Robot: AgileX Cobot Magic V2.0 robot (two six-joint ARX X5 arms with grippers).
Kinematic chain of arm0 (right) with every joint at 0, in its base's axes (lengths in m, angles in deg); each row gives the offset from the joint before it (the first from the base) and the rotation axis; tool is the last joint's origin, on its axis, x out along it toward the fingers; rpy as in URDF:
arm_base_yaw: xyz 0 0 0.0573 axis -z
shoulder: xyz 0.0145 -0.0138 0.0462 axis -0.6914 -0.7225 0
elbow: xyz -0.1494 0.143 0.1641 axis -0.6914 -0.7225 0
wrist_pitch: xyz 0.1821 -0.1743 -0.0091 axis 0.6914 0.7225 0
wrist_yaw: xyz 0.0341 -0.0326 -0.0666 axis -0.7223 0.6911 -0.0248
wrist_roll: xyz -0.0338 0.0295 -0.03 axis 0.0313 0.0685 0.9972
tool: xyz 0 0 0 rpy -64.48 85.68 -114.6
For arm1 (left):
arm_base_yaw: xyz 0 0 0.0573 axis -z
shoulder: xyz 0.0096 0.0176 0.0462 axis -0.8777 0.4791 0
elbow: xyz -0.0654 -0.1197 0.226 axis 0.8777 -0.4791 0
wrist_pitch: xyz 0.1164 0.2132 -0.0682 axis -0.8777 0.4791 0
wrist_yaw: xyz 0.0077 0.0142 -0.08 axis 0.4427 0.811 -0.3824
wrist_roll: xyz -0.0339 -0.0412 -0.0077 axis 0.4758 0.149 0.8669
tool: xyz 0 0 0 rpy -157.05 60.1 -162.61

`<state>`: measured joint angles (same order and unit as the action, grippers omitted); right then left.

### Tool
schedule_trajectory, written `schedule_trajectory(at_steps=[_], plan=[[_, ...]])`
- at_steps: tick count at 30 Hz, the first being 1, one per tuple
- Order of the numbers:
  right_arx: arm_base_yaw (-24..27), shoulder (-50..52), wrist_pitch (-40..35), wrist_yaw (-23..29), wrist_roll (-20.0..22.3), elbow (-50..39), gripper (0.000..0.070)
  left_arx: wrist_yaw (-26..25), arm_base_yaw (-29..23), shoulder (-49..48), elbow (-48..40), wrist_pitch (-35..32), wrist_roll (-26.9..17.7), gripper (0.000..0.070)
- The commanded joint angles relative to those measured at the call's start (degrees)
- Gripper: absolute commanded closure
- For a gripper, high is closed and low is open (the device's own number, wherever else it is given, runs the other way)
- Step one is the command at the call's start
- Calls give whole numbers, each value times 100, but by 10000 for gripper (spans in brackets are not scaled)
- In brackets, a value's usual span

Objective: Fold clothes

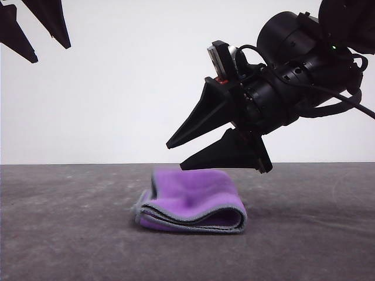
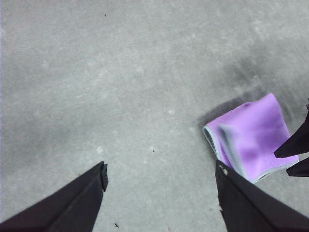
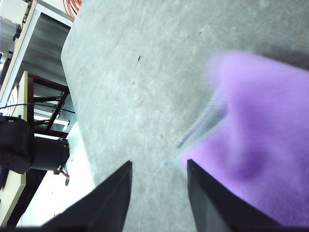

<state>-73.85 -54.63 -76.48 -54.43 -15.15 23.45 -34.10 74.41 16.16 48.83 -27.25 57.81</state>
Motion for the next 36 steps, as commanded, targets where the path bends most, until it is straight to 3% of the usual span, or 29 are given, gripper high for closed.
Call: schedule_trajectory(at_steps=[1, 13, 19, 24, 28, 34, 36], plan=[[-52, -98, -69, -23, -45, 57, 458, -37, 22, 42, 105, -4, 17, 266], [258, 269, -50, 135, 318, 57, 456, -31, -12, 42, 105, 37, -51, 266], [785, 1417, 799, 1305, 1075, 57, 456, -28, -184, 42, 105, 108, -159, 266], [1242, 2649, 1775, 2937, 1748, 57, 456, -28, -355, 42, 105, 162, -170, 266], [1516, 3476, 2501, 3968, 1993, 57, 456, -28, -382, 42, 105, 160, -168, 266], [1756, 4117, 3343, 4593, 2189, 57, 456, -31, -380, 42, 105, 151, -147, 266], [1787, 4155, 3463, 4636, 2213, 57, 497, -31, -380, 42, 105, 149, -129, 278]])
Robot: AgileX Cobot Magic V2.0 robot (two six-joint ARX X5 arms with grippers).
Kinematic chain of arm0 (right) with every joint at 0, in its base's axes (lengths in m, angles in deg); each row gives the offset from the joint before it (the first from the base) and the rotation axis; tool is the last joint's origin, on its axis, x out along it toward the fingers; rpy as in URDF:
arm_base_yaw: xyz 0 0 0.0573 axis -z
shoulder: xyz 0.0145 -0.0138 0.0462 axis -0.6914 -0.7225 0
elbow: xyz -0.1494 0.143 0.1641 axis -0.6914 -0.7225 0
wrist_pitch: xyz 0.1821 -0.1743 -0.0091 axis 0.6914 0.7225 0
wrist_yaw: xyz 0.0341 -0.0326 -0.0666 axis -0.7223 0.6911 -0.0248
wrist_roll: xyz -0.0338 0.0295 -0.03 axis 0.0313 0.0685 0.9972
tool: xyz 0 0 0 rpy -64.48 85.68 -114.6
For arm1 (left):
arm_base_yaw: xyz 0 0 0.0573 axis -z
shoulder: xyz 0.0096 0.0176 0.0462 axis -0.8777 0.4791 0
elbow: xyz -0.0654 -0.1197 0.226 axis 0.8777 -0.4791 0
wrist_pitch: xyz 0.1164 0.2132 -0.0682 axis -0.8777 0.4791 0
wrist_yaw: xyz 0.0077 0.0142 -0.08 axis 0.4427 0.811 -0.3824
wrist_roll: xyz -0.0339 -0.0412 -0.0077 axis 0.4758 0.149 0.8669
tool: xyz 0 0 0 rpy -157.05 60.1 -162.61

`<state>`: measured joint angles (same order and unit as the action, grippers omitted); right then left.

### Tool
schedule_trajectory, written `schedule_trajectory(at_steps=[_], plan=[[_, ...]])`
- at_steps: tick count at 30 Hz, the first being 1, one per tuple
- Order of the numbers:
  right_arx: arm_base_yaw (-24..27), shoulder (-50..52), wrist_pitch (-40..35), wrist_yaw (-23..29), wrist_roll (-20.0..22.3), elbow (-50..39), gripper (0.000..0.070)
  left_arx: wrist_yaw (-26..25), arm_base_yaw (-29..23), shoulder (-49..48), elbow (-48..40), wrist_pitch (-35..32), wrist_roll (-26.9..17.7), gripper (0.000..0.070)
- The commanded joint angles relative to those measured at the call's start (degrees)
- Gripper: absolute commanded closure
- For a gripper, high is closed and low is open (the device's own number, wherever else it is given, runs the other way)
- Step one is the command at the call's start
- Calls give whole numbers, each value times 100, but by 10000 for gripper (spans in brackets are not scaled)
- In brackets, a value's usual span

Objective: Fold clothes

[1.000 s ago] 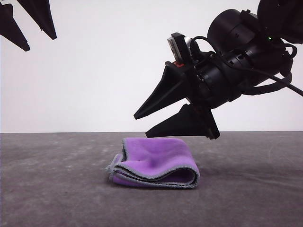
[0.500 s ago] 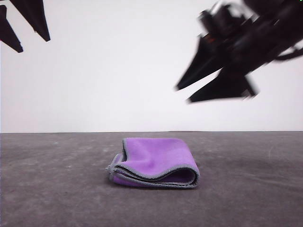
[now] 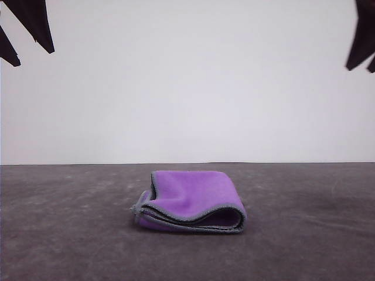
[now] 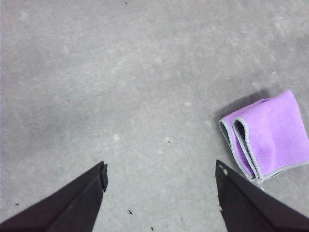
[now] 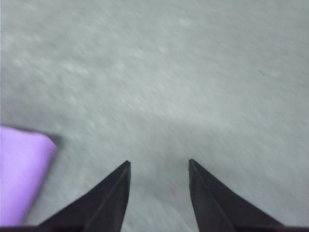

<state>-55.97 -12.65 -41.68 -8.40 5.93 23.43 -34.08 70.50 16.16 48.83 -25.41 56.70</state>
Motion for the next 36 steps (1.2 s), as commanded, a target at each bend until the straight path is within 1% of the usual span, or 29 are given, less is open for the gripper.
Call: schedule_trajectory(at_steps=[1, 2, 3, 4, 10, 11, 13, 21, 24, 27, 28, 30, 31, 34, 36], plan=[[11, -43, 19, 29, 106, 59, 556, -33, 11, 42, 105, -35, -17, 298], [10, -47, 40, 28, 121, 58, 652, -33, 11, 42, 105, -19, -20, 439], [10, -50, 49, 27, 130, 57, 698, -33, 11, 42, 105, -7, -28, 572], [10, -52, 47, 27, 135, 57, 693, -33, 11, 42, 105, 0, -39, 694], [10, -54, 6, 33, 126, 57, 693, -35, 17, 42, 105, -37, 1, 700], [10, -54, 9, 25, 12, 57, 693, -36, 17, 42, 105, -19, 142, 700], [10, -52, 10, -16, -159, 59, 693, -35, 17, 42, 105, -17, 278, 700], [5, -50, -222, -10, -158, 58, 693, -35, 16, 42, 105, -28, 280, 700], [5, -52, -233, -11, -158, 57, 693, -44, 59, 40, 105, -38, 280, 700], [5, -52, -232, -13, -158, 59, 693, 31, -5, -41, 105, -63, 253, 700], [5, -52, -232, -14, -158, 59, 693, 45, -6, -85, 105, -129, 184, 700], [6, -52, -232, -10, -158, 57, 693, 40, 28, -257, 66, -287, -182, 700], [9, -52, -232, -8, -158, 57, 693, 31, 58, -371, 5, -343, -232, 700], [10, -52, -232, -10, -158, 59, 693, 35, 46, -873, -512, -868, -114, 700], [5, -52, -234, -12, -158, 59, 693, 33, 10, -1302, -1142, -1559, 18, 700]])
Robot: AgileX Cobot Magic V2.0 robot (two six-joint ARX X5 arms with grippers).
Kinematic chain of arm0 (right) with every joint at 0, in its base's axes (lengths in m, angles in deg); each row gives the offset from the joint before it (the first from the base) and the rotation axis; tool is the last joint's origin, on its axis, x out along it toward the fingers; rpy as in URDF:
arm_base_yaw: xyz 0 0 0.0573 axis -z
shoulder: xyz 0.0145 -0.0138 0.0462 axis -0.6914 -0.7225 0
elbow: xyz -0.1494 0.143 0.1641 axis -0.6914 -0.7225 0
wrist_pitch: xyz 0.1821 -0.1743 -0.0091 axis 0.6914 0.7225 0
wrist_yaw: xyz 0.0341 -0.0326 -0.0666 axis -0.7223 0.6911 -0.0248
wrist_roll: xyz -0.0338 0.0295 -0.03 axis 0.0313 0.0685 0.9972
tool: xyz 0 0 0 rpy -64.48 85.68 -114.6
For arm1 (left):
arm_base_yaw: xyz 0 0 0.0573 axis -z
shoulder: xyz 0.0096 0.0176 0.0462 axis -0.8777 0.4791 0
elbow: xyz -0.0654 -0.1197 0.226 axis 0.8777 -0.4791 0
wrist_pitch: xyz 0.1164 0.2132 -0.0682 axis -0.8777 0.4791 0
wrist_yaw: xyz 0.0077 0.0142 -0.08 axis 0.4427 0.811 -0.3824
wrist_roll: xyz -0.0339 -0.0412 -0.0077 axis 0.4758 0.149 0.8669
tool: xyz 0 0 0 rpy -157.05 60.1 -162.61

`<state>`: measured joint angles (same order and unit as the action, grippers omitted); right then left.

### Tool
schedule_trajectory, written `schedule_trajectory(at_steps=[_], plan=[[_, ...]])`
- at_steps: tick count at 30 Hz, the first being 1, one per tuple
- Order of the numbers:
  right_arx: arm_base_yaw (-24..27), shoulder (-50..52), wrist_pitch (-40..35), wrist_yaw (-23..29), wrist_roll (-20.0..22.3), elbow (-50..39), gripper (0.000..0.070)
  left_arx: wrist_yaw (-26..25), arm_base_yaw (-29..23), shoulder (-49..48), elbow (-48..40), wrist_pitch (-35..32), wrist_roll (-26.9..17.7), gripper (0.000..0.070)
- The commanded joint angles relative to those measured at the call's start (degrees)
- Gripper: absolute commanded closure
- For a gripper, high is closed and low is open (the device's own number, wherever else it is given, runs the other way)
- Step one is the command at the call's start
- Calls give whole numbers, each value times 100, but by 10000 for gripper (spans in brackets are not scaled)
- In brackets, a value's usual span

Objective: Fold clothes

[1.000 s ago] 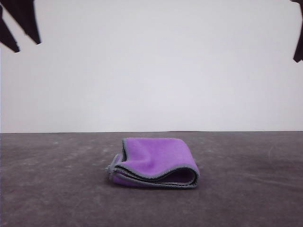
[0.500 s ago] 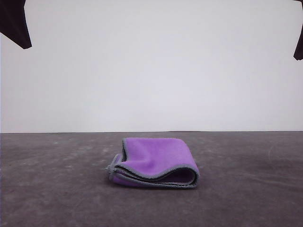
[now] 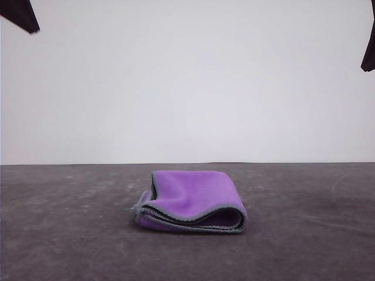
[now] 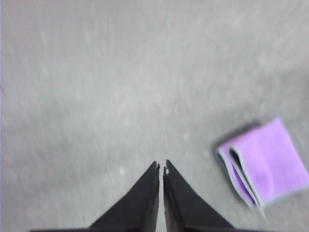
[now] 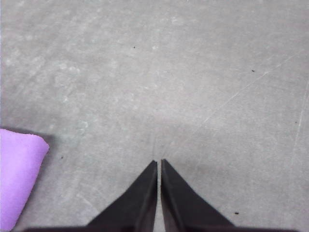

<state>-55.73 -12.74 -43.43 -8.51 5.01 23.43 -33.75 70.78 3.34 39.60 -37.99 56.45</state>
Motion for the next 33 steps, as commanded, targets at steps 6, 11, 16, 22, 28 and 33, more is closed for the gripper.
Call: schedule_trajectory(at_steps=[6, 11, 16, 22, 28, 33], plan=[[-20, -42, -57, -2, -66, 57, 693, 8, -170, -1435, -2579, -2350, 346, 700], [-20, -42, -57, -2, -66, 57, 693, 244, -298, -2717, -4481, -3588, 740, 700], [-20, -42, -57, 0, -66, 57, 693, 620, -356, -4074, -5924, -4345, 1033, 700], [-20, -42, -57, -2, -66, 57, 693, 734, -456, -5298, -6579, -4171, 1057, 700], [-20, -42, -57, -2, -66, 59, 693, 928, -517, -5978, -6695, -3583, 1054, 700], [-20, -42, -58, -1, -66, 59, 693, 953, -529, -6209, -6820, -3407, 1055, 700]])
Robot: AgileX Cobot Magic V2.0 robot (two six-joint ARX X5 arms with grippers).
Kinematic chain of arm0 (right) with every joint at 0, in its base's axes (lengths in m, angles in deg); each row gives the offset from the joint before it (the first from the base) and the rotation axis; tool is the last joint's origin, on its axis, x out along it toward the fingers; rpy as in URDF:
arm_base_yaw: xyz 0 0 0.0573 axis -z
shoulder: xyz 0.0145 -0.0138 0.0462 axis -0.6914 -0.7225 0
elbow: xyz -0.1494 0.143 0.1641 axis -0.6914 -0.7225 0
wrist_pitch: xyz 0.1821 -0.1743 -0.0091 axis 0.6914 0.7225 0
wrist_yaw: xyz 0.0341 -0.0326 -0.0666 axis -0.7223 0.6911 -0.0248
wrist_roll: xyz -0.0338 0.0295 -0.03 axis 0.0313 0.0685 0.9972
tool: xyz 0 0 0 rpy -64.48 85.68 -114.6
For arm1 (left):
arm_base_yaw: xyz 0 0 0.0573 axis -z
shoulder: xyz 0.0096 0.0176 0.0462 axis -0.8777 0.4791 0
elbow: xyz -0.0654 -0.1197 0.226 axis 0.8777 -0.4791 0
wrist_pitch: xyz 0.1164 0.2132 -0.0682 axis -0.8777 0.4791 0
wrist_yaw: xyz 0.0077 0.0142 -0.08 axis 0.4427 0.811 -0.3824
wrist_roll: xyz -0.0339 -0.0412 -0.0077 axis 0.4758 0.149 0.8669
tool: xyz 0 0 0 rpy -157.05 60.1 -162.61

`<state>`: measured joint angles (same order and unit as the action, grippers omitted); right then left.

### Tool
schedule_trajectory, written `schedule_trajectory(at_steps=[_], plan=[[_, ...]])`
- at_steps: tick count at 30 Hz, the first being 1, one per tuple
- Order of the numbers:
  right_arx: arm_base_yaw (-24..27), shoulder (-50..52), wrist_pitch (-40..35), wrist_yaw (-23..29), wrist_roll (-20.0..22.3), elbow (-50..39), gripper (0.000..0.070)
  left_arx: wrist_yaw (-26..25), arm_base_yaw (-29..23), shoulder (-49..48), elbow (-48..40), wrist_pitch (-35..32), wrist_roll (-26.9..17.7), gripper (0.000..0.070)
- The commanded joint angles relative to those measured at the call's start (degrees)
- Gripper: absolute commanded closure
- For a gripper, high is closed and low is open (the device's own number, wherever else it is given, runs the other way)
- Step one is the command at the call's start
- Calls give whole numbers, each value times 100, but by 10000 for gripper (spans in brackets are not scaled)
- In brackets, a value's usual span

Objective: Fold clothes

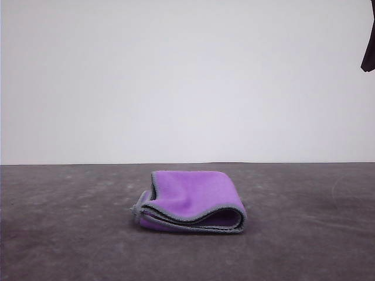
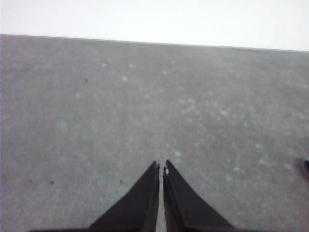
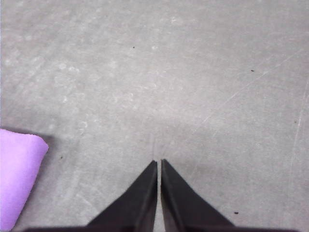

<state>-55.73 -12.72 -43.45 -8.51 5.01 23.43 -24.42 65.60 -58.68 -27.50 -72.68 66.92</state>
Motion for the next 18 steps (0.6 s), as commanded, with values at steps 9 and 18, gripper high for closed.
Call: schedule_trajectory(at_steps=[9, 18], plan=[[-20, -44, -57, -2, -66, 59, 693, 19, -57, -7, -117, 37, 118, 700], [-20, -44, -57, -2, -66, 59, 693, 12, -57, -7, -112, 39, 154, 700]])
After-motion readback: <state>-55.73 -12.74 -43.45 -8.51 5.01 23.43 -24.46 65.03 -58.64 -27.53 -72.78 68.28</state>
